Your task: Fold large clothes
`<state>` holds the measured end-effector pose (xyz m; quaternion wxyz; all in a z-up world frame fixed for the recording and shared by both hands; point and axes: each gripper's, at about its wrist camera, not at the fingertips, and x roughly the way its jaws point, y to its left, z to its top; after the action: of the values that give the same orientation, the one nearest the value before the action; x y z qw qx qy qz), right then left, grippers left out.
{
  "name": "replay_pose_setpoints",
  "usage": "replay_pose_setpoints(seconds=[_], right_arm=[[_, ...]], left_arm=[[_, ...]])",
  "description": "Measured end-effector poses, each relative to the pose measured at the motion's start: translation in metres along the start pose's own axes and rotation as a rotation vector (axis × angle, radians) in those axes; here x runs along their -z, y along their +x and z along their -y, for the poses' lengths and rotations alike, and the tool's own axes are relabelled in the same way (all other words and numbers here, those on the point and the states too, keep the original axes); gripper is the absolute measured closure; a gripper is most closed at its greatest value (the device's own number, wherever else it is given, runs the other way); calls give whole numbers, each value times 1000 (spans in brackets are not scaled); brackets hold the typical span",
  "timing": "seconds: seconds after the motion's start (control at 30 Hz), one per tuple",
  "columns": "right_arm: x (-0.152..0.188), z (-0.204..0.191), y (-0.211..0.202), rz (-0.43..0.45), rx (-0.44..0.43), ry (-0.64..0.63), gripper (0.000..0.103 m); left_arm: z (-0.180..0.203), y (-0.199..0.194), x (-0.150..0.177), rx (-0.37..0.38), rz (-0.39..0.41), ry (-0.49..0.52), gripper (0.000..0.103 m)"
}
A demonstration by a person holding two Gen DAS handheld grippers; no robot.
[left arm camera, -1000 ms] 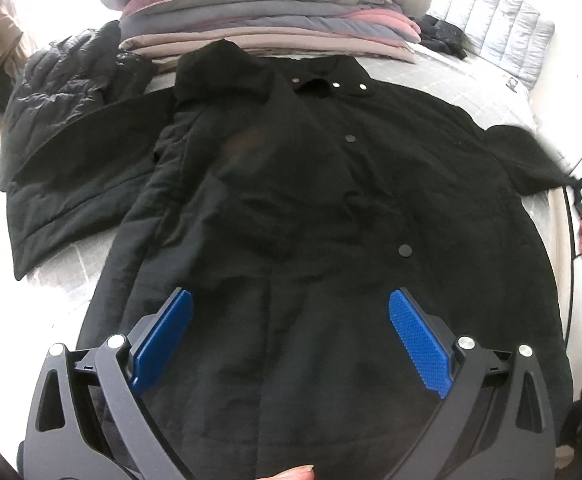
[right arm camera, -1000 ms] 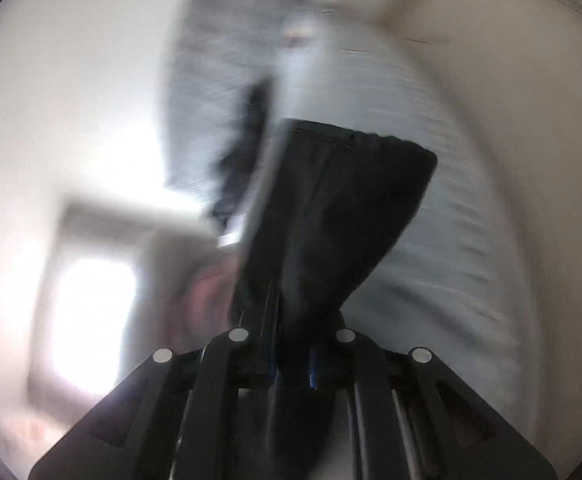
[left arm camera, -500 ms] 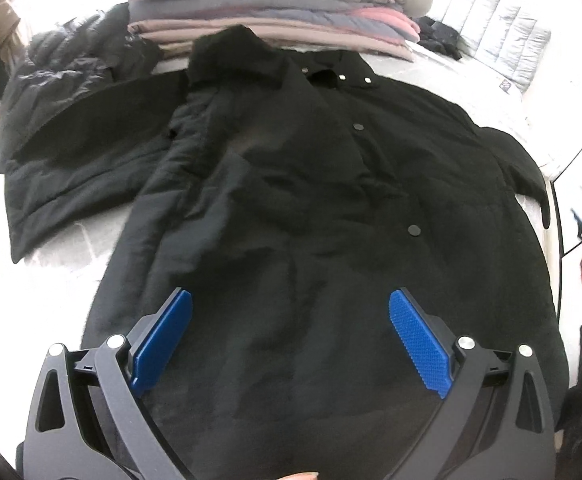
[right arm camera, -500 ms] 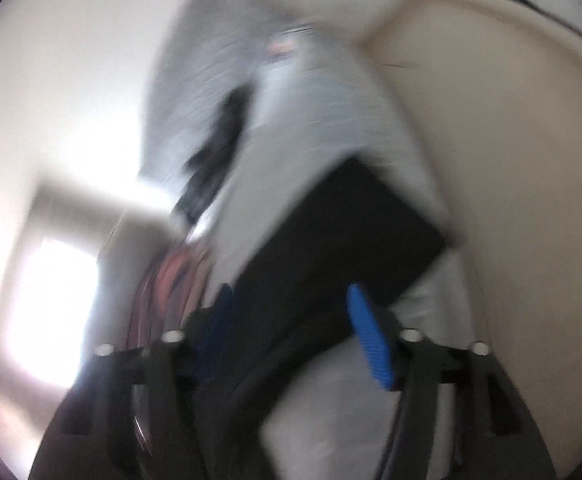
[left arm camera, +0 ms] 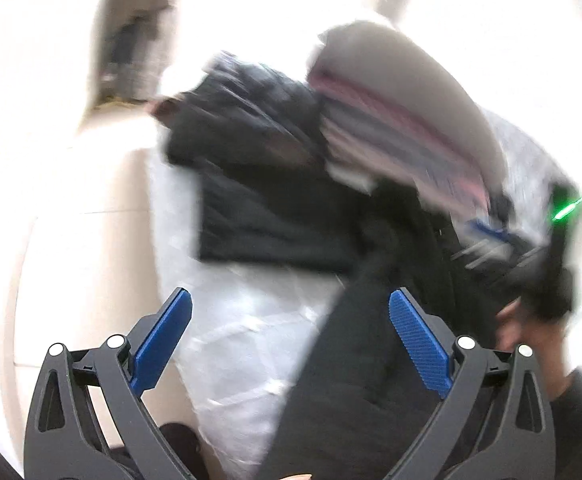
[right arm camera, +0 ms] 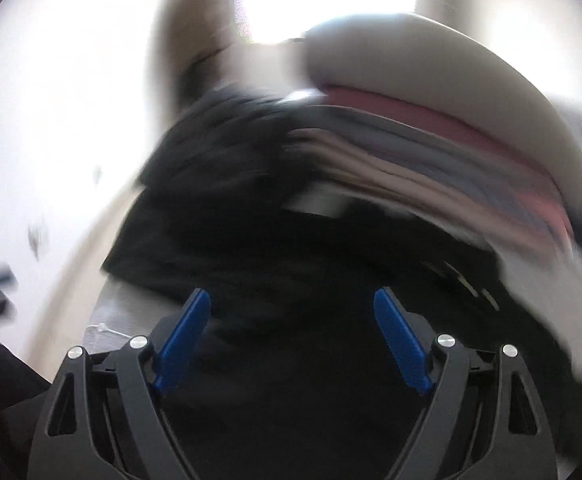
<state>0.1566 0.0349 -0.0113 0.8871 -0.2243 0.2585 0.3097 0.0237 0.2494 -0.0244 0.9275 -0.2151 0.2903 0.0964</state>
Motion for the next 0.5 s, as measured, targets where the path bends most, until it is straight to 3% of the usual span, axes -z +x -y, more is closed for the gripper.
replay_pose_setpoints(seconds=[0.1,0.23,0.4,0.5], right_arm=[[-28,-112,59,-25,155,-270,17],[-33,-170,118,-78,305,-478,15],[-35,-184,155,-101,427,-573,7],[-50,-166,163,-149,398,-505,7]], left_arm=[[-34,-16,-10,-52,47,-16,7],[-72,-38,-17,-102,90,-7,7],[-107,-43,-25,-82,112,-59,7],[-110,-34,-34,-57,106,-70,7]])
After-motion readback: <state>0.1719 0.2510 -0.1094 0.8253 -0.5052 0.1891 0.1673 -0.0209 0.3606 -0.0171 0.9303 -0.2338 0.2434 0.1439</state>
